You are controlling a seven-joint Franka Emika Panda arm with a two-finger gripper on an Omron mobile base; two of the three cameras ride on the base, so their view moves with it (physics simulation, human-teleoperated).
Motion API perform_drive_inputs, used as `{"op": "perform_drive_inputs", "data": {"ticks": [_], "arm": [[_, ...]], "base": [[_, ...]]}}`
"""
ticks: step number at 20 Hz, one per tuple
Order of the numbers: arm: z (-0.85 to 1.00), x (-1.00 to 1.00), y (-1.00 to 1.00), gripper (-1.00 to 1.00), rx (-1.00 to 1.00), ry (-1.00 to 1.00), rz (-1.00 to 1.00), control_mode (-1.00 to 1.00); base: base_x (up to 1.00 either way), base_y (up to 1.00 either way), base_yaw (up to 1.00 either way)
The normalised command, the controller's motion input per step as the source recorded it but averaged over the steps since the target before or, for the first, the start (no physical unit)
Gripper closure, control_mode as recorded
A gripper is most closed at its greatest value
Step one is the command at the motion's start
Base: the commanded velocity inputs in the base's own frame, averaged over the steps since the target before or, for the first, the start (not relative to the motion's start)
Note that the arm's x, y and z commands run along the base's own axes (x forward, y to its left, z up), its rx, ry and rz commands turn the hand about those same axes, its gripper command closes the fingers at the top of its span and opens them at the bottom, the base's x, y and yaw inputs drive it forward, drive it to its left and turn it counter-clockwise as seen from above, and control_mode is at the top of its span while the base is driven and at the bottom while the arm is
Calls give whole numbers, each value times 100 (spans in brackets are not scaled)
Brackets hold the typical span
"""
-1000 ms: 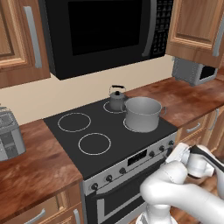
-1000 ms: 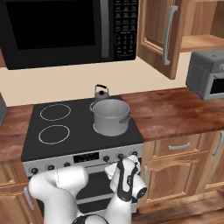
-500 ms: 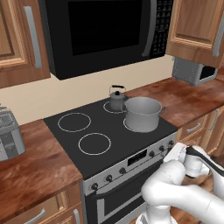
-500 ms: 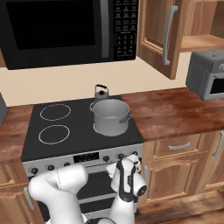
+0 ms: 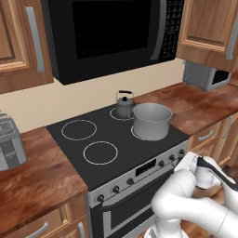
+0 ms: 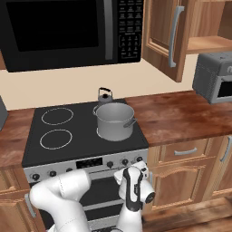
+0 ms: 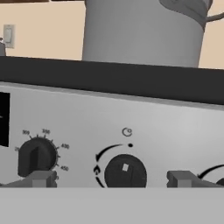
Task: Pick the kettle from the cabinet and place it on a stove burner. Then pick the pot from the counter and place it on another stove burner. Finally, turn both burners on.
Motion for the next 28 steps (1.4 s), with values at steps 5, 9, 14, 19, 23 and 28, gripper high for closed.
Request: {"op": "perform_drive_inputs", "data": {"ticks": [5,9,14,19,23,28], "arm": [[-15,16,-5,-100,0,1,0,-100],[-8,13,0,-100,0,0,0,-100],[-1,9,0,-100,1,0,0,-100],[0,3,0,-100,1,0,0,-100],[0,0,0,-100,1,0,0,-100],[0,0,0,-100,0,0,0,-100]], "base": [[0,0,0],[0,0,0],[0,0,0],[0,0,0],[0,0,0],[0,0,0]]}}
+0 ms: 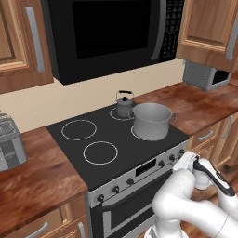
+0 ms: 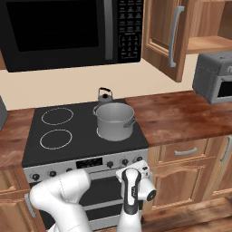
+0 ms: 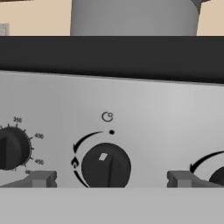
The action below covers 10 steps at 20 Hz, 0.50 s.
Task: Pick the kettle from the cabinet and place it on a stove burner. Then pick the pot from the counter and place it on another stove burner. Finally, turn both burners on.
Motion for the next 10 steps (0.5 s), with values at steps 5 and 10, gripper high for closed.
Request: {"op": "perform_drive_inputs", "data": {"ticks": [5,10], "arm": [[0,1,0,-100,0,0,0,-100],[0,2,0,-100,0,0,0,-100]], "base": [[0,0,0],[0,0,0]]}}
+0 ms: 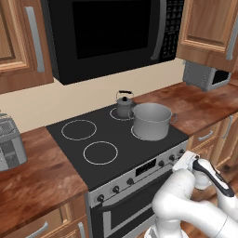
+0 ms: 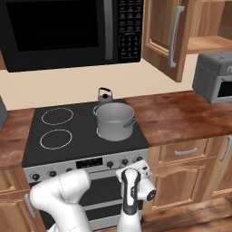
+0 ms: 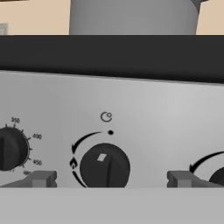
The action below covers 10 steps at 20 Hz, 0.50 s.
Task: Pick the kettle from the cabinet and place it on a stove burner. Then pick the pot from the counter and place it on another stove burner. Finally, turn both burners on.
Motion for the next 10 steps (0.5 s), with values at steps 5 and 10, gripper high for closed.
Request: {"op": "perform_drive_inputs", "data": {"ticks": [5,10], "arm": [[0,4,2,-100,0,0,-1,-100],[0,9,8,-100,0,2,-2,-100]], "base": [[0,0,0],[0,0,0]]}}
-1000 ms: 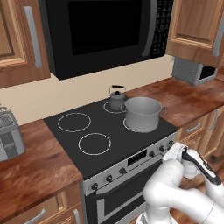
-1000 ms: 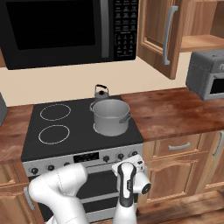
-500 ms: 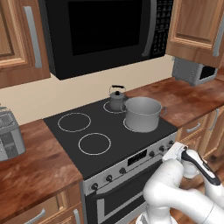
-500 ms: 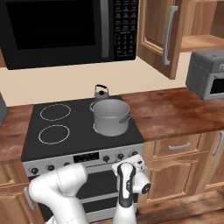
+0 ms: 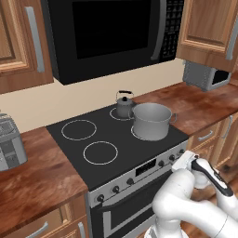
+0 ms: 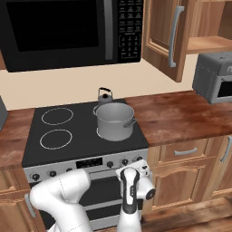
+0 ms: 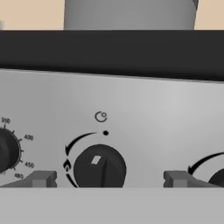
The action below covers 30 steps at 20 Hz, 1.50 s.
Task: Pick the kettle from the cabinet and place it on a stove burner. Then pick the pot from the counter and place it on another stove burner. Finally, turn both burners on.
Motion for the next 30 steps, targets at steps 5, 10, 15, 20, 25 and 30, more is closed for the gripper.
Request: {"op": "perform_drive_inputs", "data": {"ticks": [5,10,15,20,25,30], "arm": [[0,2,7,-100,0,1,-3,-100],[0,2,5,-100,0,0,-1,-100],[0,0,17,100,0,0,-3,-100],[0,0,9,100,0,0,-1,-100],[11,0,10,100,0,0,0,-100],[10,0,6,100,-6,0,0,-100]], "base": [[0,0,0],[0,0,0],[0,0,0],[0,0,0],[0,0,0],[0,0,0]]}}
